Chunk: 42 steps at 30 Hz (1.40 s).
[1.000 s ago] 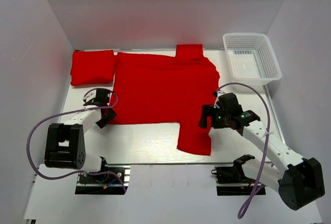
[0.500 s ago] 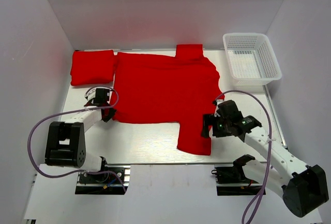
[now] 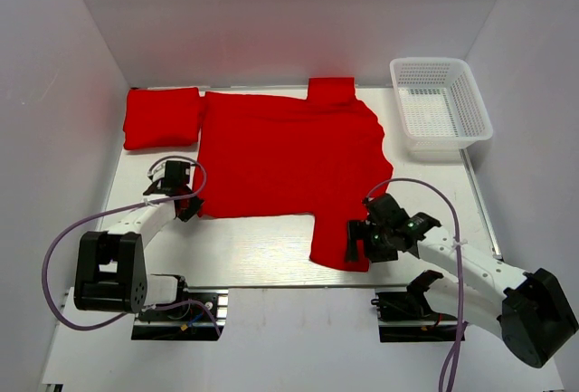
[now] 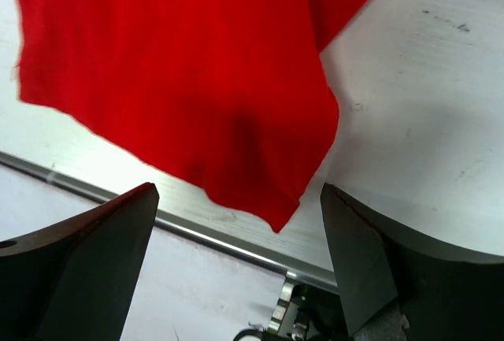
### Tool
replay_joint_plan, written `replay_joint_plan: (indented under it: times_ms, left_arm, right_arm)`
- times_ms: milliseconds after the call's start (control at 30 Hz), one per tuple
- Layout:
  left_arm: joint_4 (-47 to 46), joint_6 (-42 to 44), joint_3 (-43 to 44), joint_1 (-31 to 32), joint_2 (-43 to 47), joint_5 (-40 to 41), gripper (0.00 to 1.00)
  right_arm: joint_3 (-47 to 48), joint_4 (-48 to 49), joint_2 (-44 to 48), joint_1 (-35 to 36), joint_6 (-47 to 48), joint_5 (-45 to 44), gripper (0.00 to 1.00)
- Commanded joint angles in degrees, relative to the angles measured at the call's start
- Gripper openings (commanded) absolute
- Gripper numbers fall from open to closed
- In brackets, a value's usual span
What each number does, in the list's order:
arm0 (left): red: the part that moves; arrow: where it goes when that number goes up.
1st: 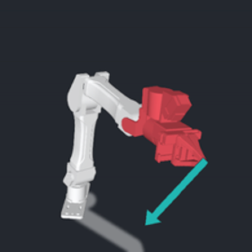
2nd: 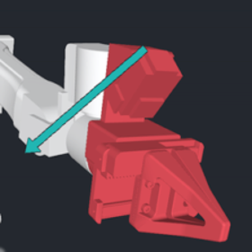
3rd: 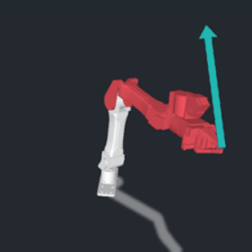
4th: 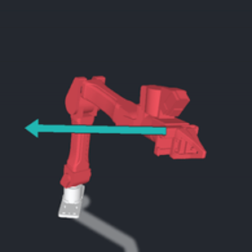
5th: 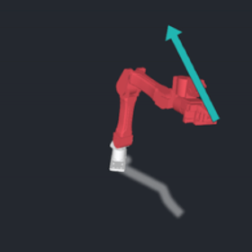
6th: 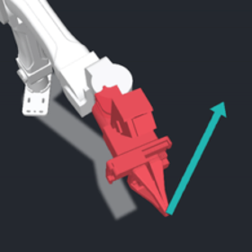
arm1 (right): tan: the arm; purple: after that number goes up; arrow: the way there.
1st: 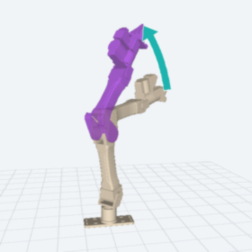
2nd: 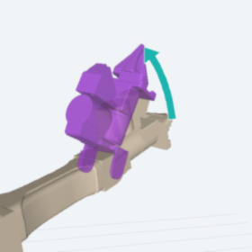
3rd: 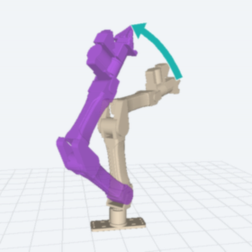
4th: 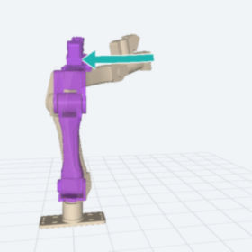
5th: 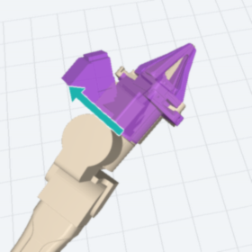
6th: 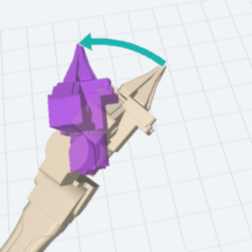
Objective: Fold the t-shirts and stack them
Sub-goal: Grap the side of the flattened tshirt closest away from the robot with both arms
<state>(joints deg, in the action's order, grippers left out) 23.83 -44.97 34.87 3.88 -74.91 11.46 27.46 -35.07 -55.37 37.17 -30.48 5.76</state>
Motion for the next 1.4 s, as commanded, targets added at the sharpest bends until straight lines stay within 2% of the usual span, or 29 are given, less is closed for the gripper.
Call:
replay_joint_plan:
  times_ms: [0, 100, 133, 200, 233, 300, 367, 433, 600, 800, 1067, 1200, 1367]
  left_arm:
    - [1.4, 0.3, -0.8, 0.3, 1.8, -0.5, 0.00]
    - [1.4, 0.3, -1.3, 0.3, 1.8, -1.1, 0.00]
    - [0.4, 0.3, -1.8, 0.3, 1.8, -2.7, 0.00]
    - [-0.2, 0.3, -2.3, 0.3, 1.8, -3.4, 0.00]
    - [-0.2, 0.3, -2.4, 0.3, 1.8, -3.4, 0.00]
    - [1.1, 0.3, -2.4, 0.3, 2.6, -3.4, 0.00]
    - [2.4, 0.3, -3.0, 0.3, 3.5, -2.9, 0.00]
    - [3.8, 0.3, -4.4, 0.8, 6.4, -3.9, 0.00]
    - [3.1, 0.3, -5.0, 0.8, 9.9, -5.0, 0.00]
    - [0.4, 0.9, -0.4, 0.2, 7.8, -7.0, 0.00]
    - [1.6, 0.9, 11.9, -0.4, -1.6, -5.2, 0.00]
    - [3.9, 0.4, 19.1, -0.4, -6.8, -3.6, 0.00]
    - [4.5, -0.7, 23.8, -0.4, -10.8, -2.6, 0.00]
  right_arm:
    - [-1.4, 5.6, -1.4, 1.2, -4.3, 0.2, 0.89]
    - [-3.0, 8.5, -2.2, 1.4, -5.9, -0.9, 0.75]
    - [-3.3, 8.8, -2.1, 1.4, -6.5, -1.1, 0.58]
    - [-4.6, 10.5, -0.2, 1.3, -9.2, -2.9, 0.32]
    - [-5.0, 10.5, 0.7, 1.3, -10.6, -3.5, 0.14]
    - [-5.3, 8.5, 5.4, 1.3, -13.4, -5.5, 0.00]
    - [-5.2, 4.8, 9.7, 1.2, -14.8, -9.7, 0.00]
    - [-2.9, 0.5, 13.9, 1.1, -14.4, -9.4, 0.00]
    - [-0.7, 2.1, 14.2, 1.0, -9.7, -7.6, 0.00]
    - [4.3, 10.0, 8.2, 0.9, -5.6, -9.2, 0.00]
    - [15.0, 15.1, -2.7, -2.2, -2.7, -23.9, 0.00]
    - [19.1, 19.3, -7.0, -4.4, 0.4, -25.4, 0.00]
    - [23.1, 25.8, -12.4, -8.8, 2.6, -24.9, 0.00]
